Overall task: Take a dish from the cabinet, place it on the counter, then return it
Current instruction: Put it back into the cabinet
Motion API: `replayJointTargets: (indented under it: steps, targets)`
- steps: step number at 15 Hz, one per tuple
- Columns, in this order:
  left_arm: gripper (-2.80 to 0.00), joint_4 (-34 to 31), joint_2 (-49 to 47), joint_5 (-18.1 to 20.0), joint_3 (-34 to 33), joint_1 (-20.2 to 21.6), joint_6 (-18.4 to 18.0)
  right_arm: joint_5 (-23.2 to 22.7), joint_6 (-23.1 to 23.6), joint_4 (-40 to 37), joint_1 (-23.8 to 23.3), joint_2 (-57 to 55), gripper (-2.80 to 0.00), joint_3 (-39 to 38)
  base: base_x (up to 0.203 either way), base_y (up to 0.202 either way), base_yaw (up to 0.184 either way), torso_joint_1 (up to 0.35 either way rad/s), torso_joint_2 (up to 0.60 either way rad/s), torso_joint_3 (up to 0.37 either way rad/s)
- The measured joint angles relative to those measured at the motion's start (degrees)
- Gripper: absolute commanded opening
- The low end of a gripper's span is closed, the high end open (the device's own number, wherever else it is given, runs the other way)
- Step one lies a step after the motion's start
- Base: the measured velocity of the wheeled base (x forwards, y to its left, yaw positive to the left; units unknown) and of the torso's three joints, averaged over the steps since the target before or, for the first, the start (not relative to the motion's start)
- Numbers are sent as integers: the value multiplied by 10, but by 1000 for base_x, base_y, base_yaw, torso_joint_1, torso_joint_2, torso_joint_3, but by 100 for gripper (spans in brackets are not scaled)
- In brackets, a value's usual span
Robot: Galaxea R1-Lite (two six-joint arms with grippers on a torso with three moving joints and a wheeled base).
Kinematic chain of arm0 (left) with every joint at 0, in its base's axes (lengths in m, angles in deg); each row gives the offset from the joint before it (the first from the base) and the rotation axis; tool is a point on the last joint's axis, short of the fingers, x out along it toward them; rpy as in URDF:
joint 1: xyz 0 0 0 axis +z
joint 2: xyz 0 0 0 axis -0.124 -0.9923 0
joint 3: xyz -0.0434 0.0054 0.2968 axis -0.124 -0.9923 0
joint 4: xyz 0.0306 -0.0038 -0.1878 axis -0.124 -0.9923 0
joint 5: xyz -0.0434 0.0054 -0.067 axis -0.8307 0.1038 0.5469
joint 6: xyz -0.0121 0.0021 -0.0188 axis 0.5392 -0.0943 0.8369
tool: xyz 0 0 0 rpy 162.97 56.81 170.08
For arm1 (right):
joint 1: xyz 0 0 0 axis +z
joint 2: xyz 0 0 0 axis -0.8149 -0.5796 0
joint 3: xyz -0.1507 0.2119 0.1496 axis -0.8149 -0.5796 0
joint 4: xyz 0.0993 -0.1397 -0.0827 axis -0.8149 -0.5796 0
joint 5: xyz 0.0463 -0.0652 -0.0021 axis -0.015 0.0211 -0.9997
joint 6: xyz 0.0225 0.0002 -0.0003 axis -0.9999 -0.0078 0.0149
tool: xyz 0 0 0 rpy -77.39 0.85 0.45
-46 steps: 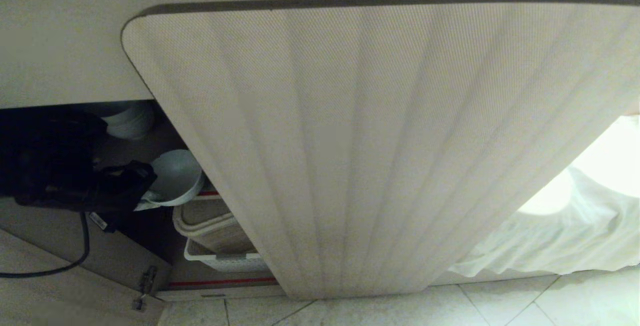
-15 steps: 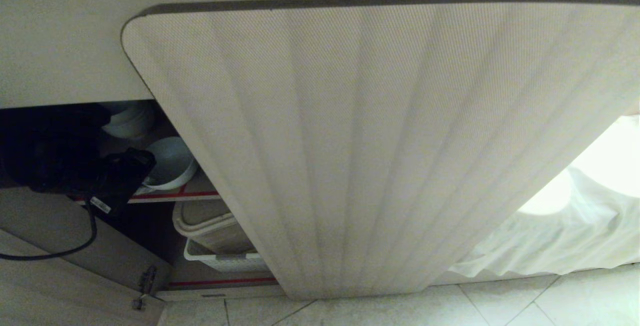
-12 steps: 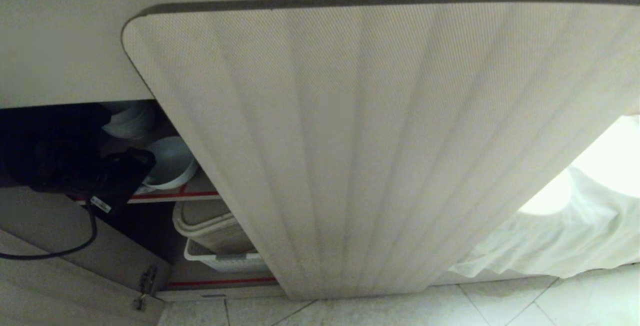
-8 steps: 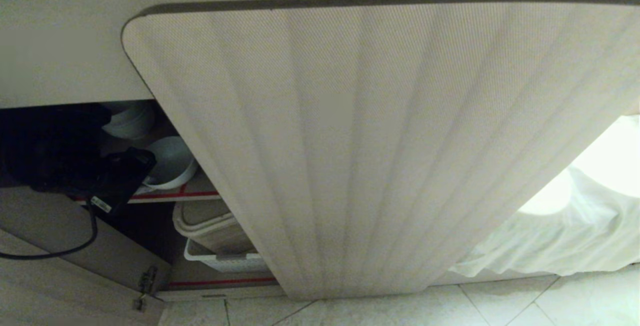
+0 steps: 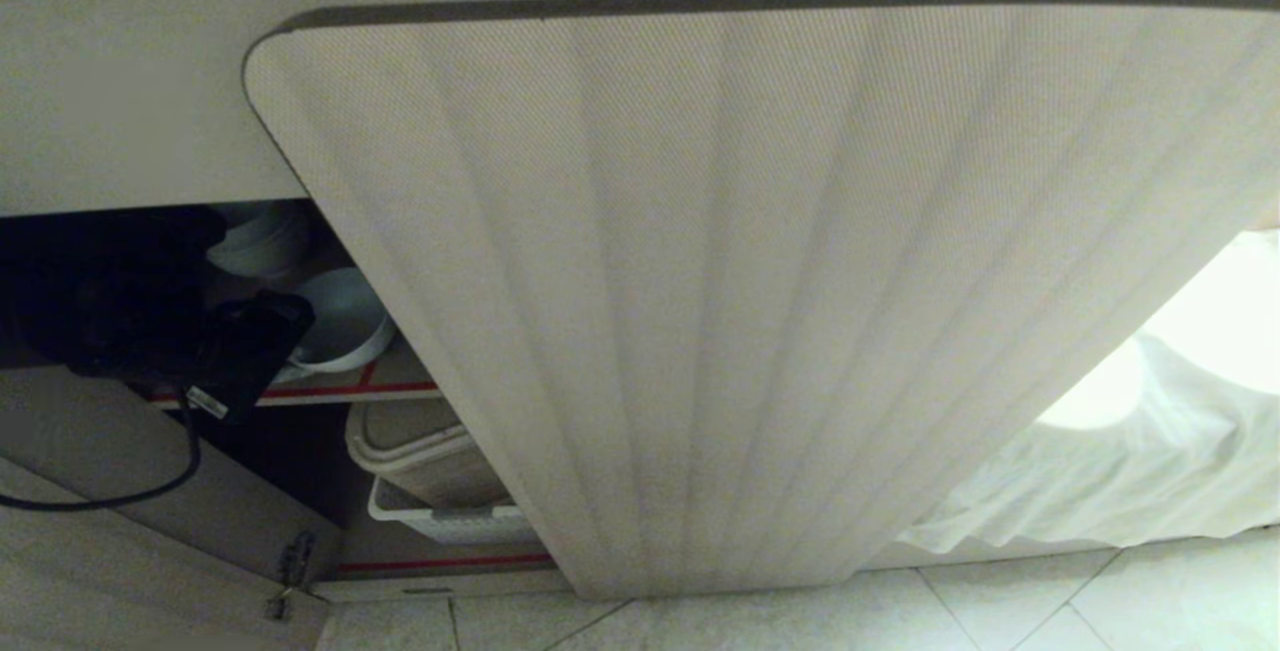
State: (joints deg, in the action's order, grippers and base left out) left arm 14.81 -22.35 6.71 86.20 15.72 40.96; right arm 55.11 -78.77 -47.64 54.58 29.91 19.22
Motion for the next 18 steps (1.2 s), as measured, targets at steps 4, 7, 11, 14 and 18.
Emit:
replayJointTargets:
  steps: [4, 7, 11, 14, 18]
  targets:
    - [-280, 0, -4, 1, 5, 0, 0, 0, 0, 0, 0, 0, -280, 0, 0, 0, 0, 0, 0, 0]
    - [0, 0, -5, 0, 6, 0, 0, 0, 0, 0, 0, 0, -280, 0, 0, 0, 0, 0, 0, 0]
    - [0, 0, -9, -1, 14, 0, 12, 0, 0, 0, 0, 0, -280, 0, 0, 0, 0, 0, 0, 0]
    - [0, 7, -10, -1, 18, 0, 17, 0, 0, 0, 0, 0, -280, 0, 0, 0, 0, 0, 0, 0]
    - [0, 7, -11, -3, 21, 0, 18, 0, 0, 0, 0, 0, -280, 0, 0, 0, 0, 0, 0, 0]
